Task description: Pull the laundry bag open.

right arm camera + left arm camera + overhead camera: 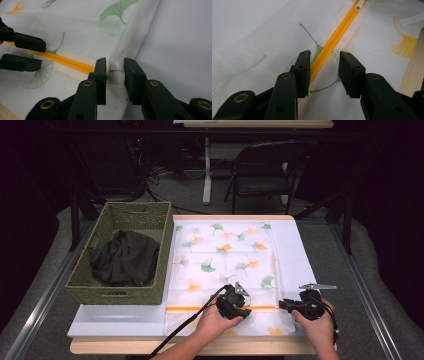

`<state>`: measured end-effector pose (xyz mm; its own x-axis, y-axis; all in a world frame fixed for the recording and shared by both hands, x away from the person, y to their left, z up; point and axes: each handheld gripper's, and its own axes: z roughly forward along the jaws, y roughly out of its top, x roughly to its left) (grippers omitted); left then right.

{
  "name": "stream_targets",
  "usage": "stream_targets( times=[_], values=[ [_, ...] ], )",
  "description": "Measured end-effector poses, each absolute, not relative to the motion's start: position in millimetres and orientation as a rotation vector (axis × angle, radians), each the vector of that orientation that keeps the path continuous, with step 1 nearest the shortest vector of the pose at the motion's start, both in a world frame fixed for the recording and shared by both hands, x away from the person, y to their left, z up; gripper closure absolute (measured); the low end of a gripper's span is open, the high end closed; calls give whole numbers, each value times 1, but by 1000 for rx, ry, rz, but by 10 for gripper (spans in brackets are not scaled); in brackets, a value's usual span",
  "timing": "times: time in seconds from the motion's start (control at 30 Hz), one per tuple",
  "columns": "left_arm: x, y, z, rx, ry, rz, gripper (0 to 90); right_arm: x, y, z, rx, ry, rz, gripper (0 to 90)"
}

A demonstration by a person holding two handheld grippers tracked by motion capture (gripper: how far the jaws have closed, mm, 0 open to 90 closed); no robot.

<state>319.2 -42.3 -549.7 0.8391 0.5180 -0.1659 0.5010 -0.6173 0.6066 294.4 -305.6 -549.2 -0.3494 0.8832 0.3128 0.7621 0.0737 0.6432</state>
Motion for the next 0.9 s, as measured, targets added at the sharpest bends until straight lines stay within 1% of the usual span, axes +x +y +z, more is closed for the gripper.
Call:
stream_targets(
  times=[0.13, 0.2, 0.33, 0.6, 0.9],
  values=[
    [319, -42, -550, 2348, 741, 36, 624, 296, -303, -551, 1687, 2210, 1149, 765],
    [319, -42, -550, 2348, 741, 36, 626, 296, -302, -550, 1676, 2222, 1148, 805],
    [319, -42, -550, 2347, 741, 39, 627, 296, -303, -549, 1673, 2224, 1166, 823],
    [319, -42, -550, 2348, 738, 38, 627, 295, -307, -543, 1673, 2205, 1226, 838],
    [321, -41, -550, 2345, 741, 22, 627, 294, -304, -524, 1631, 2194, 1331, 843]
  ],
)
